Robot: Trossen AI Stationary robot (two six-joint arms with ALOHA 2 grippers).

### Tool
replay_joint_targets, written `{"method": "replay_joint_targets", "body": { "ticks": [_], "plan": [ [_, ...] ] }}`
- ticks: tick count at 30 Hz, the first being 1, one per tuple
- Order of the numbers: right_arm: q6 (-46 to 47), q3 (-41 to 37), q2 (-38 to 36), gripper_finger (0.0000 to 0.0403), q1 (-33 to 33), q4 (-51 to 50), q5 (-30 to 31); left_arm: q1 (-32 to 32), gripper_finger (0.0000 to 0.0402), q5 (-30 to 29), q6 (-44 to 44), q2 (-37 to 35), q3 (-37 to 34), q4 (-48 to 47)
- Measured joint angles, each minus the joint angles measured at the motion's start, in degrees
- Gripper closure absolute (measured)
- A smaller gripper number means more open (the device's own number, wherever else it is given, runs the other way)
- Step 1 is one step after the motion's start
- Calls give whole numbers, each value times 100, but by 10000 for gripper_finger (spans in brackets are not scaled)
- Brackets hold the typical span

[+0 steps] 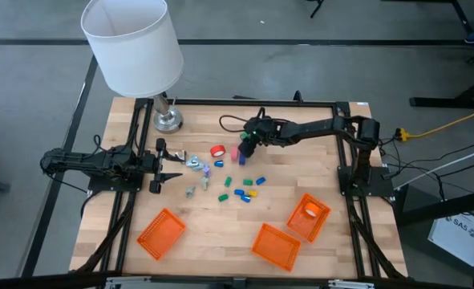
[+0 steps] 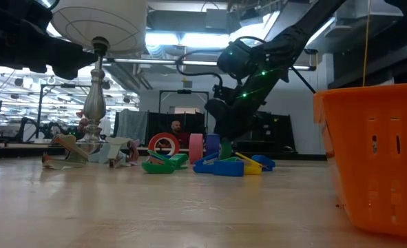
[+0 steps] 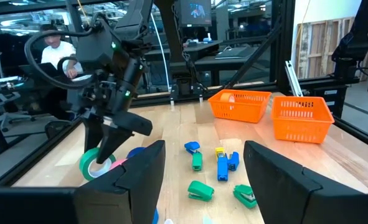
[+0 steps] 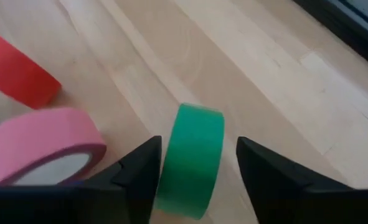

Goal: Pick and place Stapler, Stapler remover, tape
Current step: Put the green tape into the right orange bin

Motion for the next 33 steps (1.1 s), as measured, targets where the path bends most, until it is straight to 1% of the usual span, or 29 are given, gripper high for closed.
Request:
{"method": "replay_joint_targets", "body": {
  "ticks": [5,8,11,14,18,23,30,33],
  "plan": [
    [1,0,0,267,2,-127,-2,0,186,0,0,-1,-1,0],
    [-5,0,-2,293,2,-195,-2,0,187,0,0,-2,0,0],
    [-170,2,-7,295,2,-238,0,0,186,0,0,-1,0,0],
    [-240,0,-46,286,25,-287,0,0,185,0,0,-1,-1,0],
    [-439,-7,-228,284,50,-345,-92,0,187,0,0,0,-2,0],
    [-561,-7,-788,295,57,-367,-197,0,185,0,0,-1,-1,0],
    [-1256,-7,-1704,286,142,-687,-160,0,187,0,0,-2,0,0],
    [-1573,-4,-2017,289,143,-856,-252,0,185,0,0,0,0,0]
  ]
}}
